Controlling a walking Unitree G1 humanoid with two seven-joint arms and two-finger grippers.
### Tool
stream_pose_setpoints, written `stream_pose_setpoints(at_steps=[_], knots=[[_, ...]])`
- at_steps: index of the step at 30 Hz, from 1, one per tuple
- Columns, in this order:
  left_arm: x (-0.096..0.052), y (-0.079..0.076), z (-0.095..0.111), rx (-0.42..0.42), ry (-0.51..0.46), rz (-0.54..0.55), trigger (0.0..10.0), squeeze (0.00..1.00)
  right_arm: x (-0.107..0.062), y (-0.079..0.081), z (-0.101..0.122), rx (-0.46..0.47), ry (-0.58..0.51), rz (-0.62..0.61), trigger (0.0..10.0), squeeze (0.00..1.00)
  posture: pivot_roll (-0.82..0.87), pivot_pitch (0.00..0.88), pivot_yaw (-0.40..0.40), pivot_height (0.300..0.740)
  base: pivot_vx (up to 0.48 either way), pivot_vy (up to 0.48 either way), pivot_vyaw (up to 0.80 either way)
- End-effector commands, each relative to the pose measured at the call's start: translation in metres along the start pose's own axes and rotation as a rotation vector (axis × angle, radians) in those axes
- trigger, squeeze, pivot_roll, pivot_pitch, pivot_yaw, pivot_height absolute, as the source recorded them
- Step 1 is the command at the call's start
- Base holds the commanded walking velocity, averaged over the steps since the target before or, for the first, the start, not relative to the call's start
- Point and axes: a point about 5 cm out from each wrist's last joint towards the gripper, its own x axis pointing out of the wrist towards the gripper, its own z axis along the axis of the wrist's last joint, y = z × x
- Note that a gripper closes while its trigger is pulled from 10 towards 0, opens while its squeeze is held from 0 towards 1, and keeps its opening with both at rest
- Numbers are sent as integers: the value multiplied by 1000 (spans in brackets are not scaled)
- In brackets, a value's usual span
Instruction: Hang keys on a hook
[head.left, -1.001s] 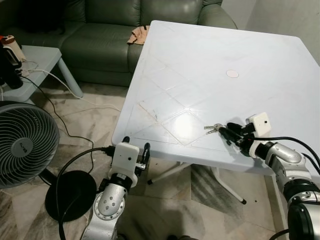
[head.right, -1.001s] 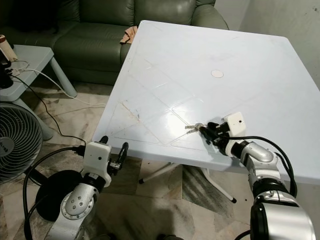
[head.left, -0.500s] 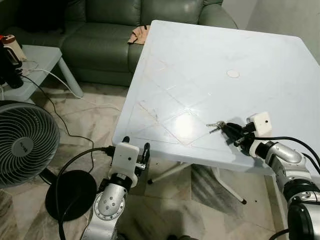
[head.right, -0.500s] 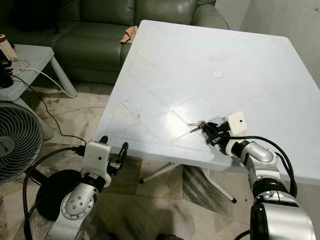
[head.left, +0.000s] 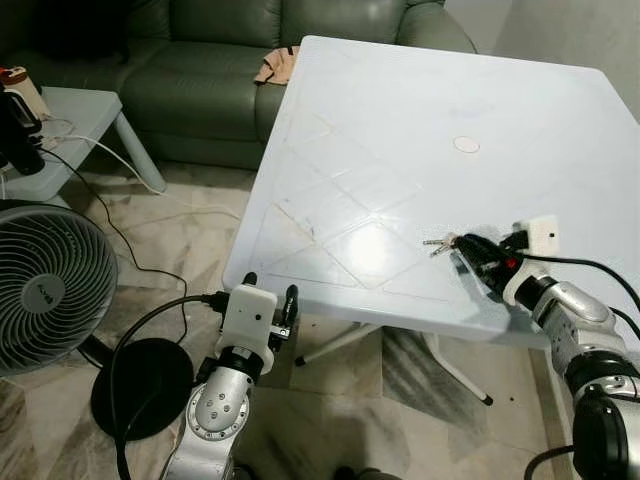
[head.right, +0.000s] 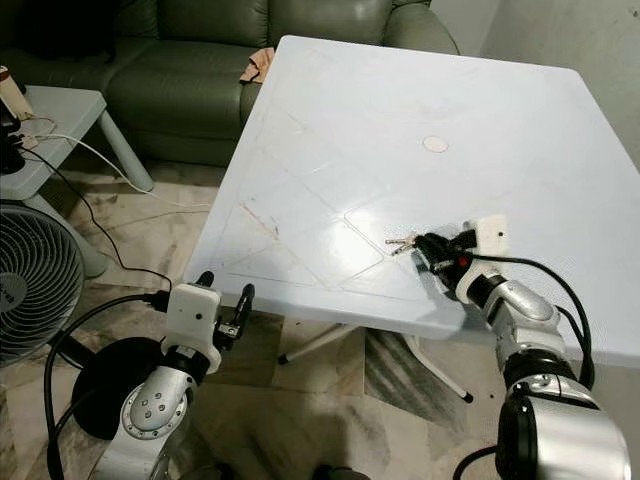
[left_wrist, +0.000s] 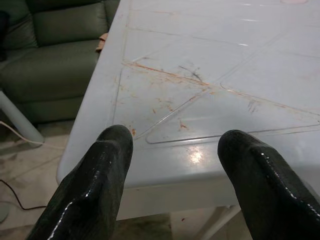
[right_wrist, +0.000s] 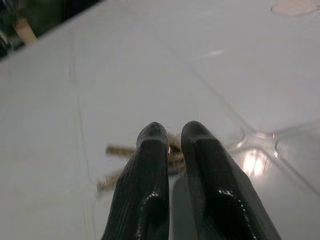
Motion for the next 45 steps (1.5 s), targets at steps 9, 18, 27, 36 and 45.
stream_pose_setpoints(at_steps=[9, 18, 27, 36, 45], knots=[[-2, 0, 2, 0, -7, 5, 10000, 0, 6, 3, 10, 71, -66, 31, 10000, 0, -22, 170, -30, 740, 0, 0, 0], [-1, 0, 3, -3, -10, 5, 10000, 0, 6, 7, 6, 42, -44, 73, 10000, 1000, -23, 167, -30, 740, 0, 0, 0], [0, 0, 3, -5, -11, 8, 10000, 0, 8, 7, 4, -63, 13, 26, 10000, 0, -22, 168, -30, 740, 0, 0, 0], [0, 1, 4, -3, -12, 9, 10000, 0, 6, 8, -4, -108, 73, 38, 10000, 0, -19, 168, -29, 740, 0, 0, 0], [0, 0, 4, -6, -13, 8, 10000, 0, 2, 2, -3, -139, 82, -10, 10000, 0, -22, 169, -28, 740, 0, 0, 0]])
